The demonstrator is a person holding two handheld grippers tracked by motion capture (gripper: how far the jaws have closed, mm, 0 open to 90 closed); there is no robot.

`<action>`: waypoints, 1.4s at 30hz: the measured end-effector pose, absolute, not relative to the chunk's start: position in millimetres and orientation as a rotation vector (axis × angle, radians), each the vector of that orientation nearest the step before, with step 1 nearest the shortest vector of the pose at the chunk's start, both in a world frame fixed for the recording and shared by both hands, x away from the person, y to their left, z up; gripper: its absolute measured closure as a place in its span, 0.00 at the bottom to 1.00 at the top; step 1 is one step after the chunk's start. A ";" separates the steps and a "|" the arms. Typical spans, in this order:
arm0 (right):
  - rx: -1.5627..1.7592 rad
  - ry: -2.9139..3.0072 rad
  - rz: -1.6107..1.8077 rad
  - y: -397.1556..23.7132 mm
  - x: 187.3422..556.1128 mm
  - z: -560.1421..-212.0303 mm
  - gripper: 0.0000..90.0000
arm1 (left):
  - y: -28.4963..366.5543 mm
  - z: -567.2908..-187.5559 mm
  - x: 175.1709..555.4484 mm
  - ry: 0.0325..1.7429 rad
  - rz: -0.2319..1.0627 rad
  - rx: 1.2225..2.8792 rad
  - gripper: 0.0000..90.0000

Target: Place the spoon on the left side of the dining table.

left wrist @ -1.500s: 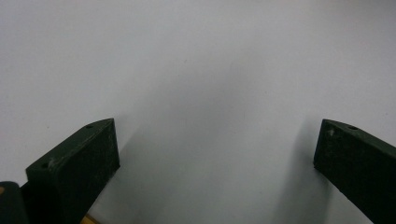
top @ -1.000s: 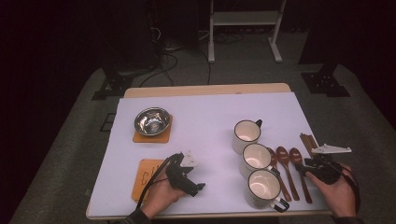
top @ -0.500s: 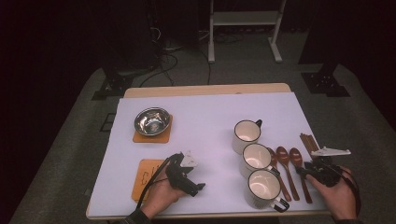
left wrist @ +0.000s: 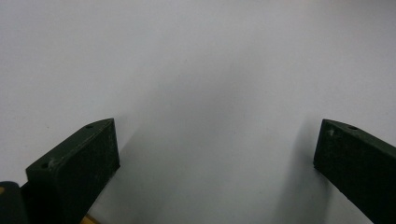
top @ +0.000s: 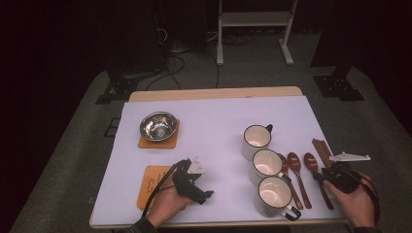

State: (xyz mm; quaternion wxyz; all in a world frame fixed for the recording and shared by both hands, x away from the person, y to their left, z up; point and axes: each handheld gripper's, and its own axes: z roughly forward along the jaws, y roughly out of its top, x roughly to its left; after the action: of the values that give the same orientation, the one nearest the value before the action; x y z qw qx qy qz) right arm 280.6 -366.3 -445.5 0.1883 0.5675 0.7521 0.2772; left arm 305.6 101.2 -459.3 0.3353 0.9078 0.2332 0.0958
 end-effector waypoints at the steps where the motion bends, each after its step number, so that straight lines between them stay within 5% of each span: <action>1: 1.595 2.117 0.780 -366.7 280.7 -445.4 0.63 | 101.2 -459.2 305.6 0.609 0.250 2.369 0.00; 12: 1.584 2.134 0.782 -365.8 289.7 -445.1 0.72 | 101.2 -459.2 305.7 0.608 0.250 2.369 0.00; 42: 1.521 2.171 0.785 -359.6 348.9 -445.4 0.72 | 101.2 -459.2 305.7 0.608 0.249 2.370 0.00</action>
State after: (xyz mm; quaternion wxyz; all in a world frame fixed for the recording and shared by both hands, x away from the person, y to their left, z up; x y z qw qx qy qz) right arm 348.9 -359.6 -445.4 0.1873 0.5404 0.7714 0.2789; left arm 305.7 101.2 -459.2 0.3345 0.9081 0.2330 0.0955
